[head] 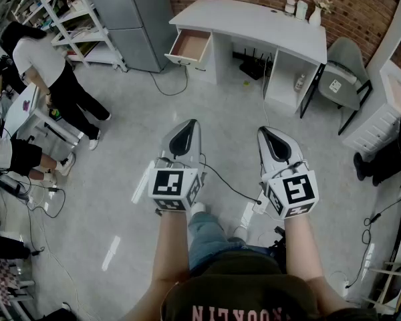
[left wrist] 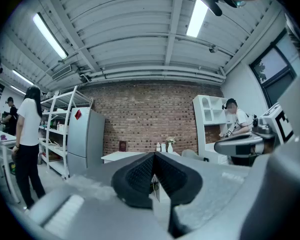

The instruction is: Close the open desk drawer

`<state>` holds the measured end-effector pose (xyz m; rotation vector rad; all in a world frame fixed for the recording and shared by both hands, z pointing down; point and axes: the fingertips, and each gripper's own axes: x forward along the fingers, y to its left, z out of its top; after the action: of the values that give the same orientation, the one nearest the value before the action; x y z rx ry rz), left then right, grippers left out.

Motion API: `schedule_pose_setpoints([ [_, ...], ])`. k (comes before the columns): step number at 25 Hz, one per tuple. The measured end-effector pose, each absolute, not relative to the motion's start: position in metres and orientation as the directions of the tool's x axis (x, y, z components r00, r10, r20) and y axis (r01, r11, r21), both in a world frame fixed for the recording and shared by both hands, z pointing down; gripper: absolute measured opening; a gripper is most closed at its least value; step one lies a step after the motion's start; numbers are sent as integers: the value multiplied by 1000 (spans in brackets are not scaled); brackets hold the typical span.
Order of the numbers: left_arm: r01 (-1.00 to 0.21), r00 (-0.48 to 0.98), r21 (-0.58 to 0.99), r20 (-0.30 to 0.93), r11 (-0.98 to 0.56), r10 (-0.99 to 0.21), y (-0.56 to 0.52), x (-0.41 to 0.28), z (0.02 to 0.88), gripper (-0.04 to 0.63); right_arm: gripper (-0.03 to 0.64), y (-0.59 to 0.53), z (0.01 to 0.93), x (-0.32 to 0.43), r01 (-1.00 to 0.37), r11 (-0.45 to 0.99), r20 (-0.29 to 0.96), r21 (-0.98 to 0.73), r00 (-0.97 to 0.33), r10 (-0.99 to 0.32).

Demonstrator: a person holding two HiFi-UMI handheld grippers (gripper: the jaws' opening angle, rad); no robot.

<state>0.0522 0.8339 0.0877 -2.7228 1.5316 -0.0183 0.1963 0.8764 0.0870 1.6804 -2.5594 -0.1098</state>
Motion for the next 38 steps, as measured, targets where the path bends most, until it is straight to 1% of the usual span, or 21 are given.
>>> schedule_pose_setpoints([
  [14, -810, 586, -22, 0, -586, -810, 713, -11, 83, -2, -2, 769, 88, 119, -926, 362, 40, 110, -360, -932],
  [19, -792, 611, -25, 8, -611, -792, 669, -46, 87, 0, -2, 725, 87, 82, -943, 320, 17, 94, -320, -947],
  [26, -776, 631, 4, 15, -631, -775, 624, -90, 89, -1, -2, 687, 89, 36, -949, 299, 43, 104, -296, -954],
  [31, -769, 639, 34, 16, -639, -769, 600, -98, 93, -2, -2, 661, 90, 31, -951, 294, 67, 92, -288, -955],
  [38, -794, 607, 39, 15, -606, -795, 565, -104, 101, -2, -2, 617, 95, 36, -943, 319, 64, 94, -314, -947],
])
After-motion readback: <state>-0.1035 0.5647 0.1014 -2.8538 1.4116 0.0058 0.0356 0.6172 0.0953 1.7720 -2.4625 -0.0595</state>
